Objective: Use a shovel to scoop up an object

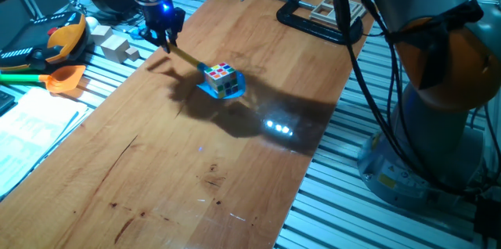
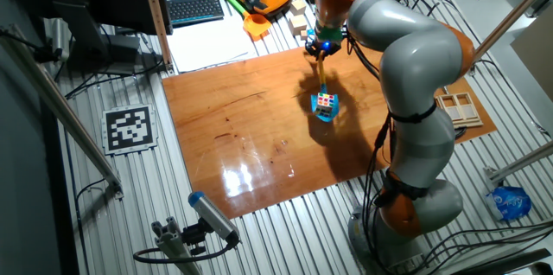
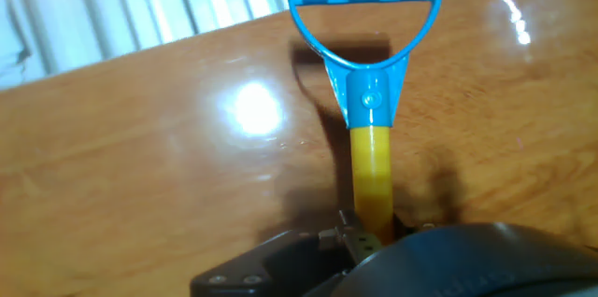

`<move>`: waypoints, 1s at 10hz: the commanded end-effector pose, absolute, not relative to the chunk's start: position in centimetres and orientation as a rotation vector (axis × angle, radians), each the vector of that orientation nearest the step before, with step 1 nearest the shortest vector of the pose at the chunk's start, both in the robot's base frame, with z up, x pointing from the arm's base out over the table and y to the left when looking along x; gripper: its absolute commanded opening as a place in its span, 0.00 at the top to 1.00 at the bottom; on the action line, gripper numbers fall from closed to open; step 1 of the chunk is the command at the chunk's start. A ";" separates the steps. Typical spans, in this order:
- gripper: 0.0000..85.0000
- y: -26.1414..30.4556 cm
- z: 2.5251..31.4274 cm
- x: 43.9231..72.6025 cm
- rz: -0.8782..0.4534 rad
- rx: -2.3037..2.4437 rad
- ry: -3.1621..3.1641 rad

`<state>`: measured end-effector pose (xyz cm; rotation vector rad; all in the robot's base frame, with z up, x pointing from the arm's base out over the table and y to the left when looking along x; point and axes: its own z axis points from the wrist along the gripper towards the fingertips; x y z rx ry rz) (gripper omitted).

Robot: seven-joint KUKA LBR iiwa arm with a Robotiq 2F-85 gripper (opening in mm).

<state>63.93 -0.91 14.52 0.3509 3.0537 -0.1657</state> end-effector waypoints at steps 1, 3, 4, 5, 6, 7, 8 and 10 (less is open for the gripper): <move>1.00 -0.5 14.4 63.8 -0.164 -0.225 3.041; 0.80 0.1 13.6 63.2 -0.155 -0.244 3.046; 0.80 0.4 13.2 63.0 -0.155 -0.251 3.053; 0.80 0.5 13.0 62.8 -0.160 -0.265 3.053; 0.60 0.6 12.8 62.7 -0.160 -0.270 3.054; 0.60 0.8 12.5 62.7 -0.139 -0.274 3.057; 0.60 0.9 12.1 62.4 -0.123 -0.268 3.054; 0.60 1.0 11.8 62.5 -0.103 -0.263 3.066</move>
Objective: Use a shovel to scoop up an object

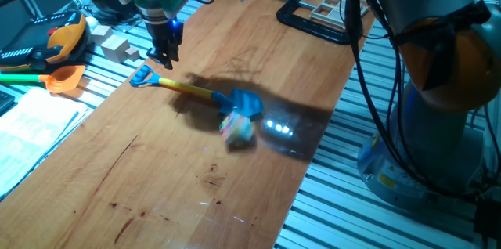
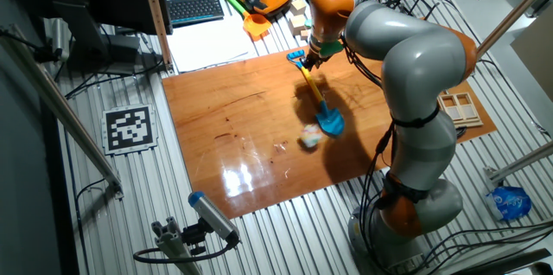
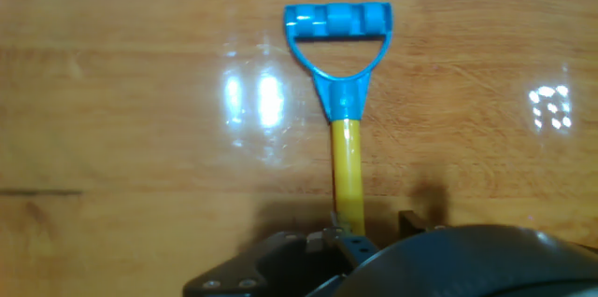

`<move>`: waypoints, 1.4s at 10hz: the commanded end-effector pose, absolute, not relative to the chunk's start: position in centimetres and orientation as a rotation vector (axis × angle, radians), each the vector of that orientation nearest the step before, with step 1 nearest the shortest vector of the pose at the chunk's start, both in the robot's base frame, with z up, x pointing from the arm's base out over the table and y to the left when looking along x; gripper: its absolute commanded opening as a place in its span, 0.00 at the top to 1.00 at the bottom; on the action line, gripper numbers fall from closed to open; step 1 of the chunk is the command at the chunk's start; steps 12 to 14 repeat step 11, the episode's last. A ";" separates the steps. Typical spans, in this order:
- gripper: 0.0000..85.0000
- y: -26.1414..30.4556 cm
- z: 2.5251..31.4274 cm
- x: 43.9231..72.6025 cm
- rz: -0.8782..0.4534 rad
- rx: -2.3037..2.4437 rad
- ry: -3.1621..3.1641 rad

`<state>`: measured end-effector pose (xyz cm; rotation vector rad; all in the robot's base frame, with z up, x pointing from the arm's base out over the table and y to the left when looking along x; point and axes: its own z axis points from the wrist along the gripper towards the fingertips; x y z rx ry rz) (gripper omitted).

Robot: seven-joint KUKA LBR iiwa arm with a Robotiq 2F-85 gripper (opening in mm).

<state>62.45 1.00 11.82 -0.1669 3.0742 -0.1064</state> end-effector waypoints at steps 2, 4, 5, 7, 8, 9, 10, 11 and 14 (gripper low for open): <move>0.60 1.0 12.1 62.5 -0.101 -0.253 3.056; 0.60 0.9 12.4 62.7 -0.104 -0.244 3.043; 0.60 0.8 12.8 62.8 -0.102 -0.241 3.040; 0.60 0.8 12.9 62.8 -0.102 -0.243 3.040; 0.60 0.8 12.9 62.8 -0.107 -0.244 3.040; 0.60 0.8 12.9 62.8 -0.114 -0.244 3.040; 0.60 0.8 13.0 62.7 -0.116 -0.246 3.040; 0.60 0.8 13.0 62.7 -0.118 -0.246 3.041; 0.60 0.8 13.0 62.7 -0.118 -0.246 3.041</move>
